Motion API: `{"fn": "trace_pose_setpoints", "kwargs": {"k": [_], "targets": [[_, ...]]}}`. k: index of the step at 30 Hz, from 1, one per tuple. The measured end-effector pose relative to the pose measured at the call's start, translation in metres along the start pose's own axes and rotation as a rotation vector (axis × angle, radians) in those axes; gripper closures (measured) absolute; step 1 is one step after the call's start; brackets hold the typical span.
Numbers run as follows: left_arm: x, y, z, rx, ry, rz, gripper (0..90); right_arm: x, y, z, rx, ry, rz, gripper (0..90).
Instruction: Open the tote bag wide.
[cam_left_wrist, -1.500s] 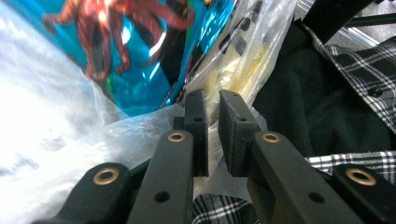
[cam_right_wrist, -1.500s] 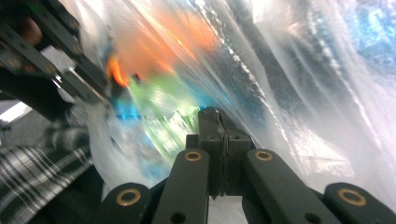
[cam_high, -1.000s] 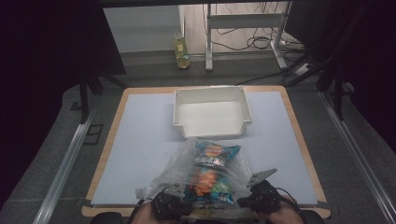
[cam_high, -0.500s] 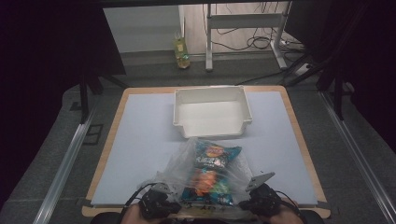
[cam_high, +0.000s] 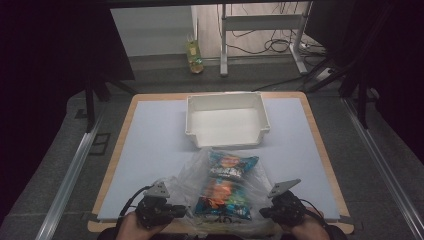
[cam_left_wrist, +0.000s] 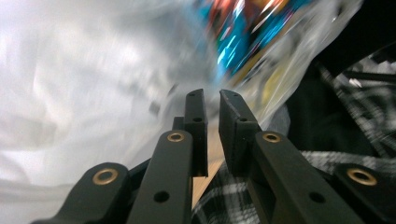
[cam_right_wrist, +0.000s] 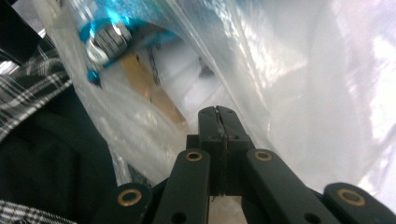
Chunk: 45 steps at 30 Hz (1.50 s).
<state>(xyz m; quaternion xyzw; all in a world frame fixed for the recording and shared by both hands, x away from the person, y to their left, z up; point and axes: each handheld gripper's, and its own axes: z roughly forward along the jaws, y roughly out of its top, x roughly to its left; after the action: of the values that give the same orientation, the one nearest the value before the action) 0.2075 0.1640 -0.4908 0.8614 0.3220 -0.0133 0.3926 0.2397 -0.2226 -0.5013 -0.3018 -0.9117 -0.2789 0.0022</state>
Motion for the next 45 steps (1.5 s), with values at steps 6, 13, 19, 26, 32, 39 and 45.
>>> {"fn": "trace_pose_setpoints", "kwargs": {"k": [6,13,19,26,32,39,45], "targets": [[-0.019,0.023,0.019,-0.006,-0.059,0.059,78.8,0.009,0.014,-0.005,-0.081,0.054,-0.009,88.4],[-0.013,-0.003,0.051,0.173,-0.019,0.006,80.9,0.021,0.005,0.012,-0.035,0.130,-0.021,87.9],[0.008,-0.017,0.029,0.152,0.086,-0.087,82.3,0.017,0.000,0.015,-0.014,0.069,-0.015,88.0],[0.030,-0.009,0.030,0.147,0.156,-0.107,82.4,-0.001,0.009,0.011,-0.034,0.005,-0.001,88.5],[0.032,0.000,0.028,0.112,0.123,-0.094,81.6,-0.022,0.018,0.018,-0.042,-0.014,0.024,88.9],[0.010,0.024,0.023,-0.024,0.000,-0.045,81.8,-0.024,0.026,0.019,-0.054,-0.006,0.020,88.9],[0.005,0.025,0.054,0.101,0.138,-0.025,83.7,-0.025,0.024,0.020,-0.049,-0.013,0.019,88.8]]}}
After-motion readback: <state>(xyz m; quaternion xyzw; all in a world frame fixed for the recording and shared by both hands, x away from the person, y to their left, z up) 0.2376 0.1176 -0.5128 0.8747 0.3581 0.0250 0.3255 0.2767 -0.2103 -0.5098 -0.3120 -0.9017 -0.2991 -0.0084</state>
